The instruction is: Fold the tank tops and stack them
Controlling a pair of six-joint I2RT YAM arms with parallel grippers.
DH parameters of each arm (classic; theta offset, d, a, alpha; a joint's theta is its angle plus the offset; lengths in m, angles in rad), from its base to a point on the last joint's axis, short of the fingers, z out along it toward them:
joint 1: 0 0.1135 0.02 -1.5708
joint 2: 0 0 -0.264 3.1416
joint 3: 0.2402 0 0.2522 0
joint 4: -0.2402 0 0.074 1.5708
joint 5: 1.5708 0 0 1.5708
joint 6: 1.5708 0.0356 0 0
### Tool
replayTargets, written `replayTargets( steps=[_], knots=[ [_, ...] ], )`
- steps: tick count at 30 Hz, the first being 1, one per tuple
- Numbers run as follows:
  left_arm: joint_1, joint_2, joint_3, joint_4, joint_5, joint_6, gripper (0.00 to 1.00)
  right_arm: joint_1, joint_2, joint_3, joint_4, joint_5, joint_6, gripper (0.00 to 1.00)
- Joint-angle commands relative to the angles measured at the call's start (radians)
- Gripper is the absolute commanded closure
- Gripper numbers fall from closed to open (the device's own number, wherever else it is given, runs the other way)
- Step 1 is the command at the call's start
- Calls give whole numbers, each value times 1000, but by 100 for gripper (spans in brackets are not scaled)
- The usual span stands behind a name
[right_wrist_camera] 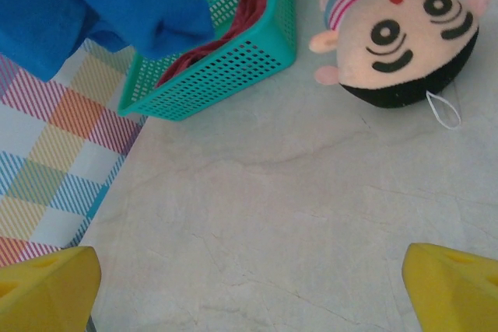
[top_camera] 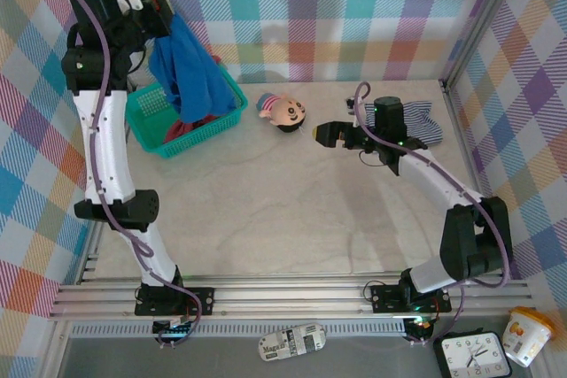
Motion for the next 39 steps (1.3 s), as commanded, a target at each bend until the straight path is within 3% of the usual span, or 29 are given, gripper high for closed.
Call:
replayTargets(
  steps=[1, 6, 13, 17, 25, 28, 31, 32, 36, 39],
  knots=[
    [-82, -118, -128, -22, 82, -29, 100, 3, -70, -11, -67, 19, -109, 1],
    [-296, -323, -569, 125, 64, -113, 100, 3, -156, -50, -164, 75, -197, 1],
    [-623, -384, -1079, 427, -72, -369, 100, -58, -261, -142, -282, 148, -241, 1],
    [-723, -247, -1120, 467, -100, -400, 100, -168, -297, -178, -351, 89, -248, 1],
    [-777, 137, -1011, 563, -99, -461, 97, -202, -348, -269, -431, 138, -188, 0],
    [-777, 278, -873, 501, -69, -434, 83, -202, -366, -312, -440, 171, -158, 1],
    [-780, 346, -785, 451, -1, -401, 52, -205, -386, -331, -457, 203, -138, 1],
    [-779, 344, -775, 430, 5, -376, 46, -205, -386, -332, -463, 207, -138, 2],
    [-770, 285, -767, 300, -4, -246, 30, -205, -381, -334, -471, 213, -164, 4],
    [-752, 214, -796, 196, -18, -175, 23, -204, -383, -337, -437, 173, -181, 5]
  ],
)
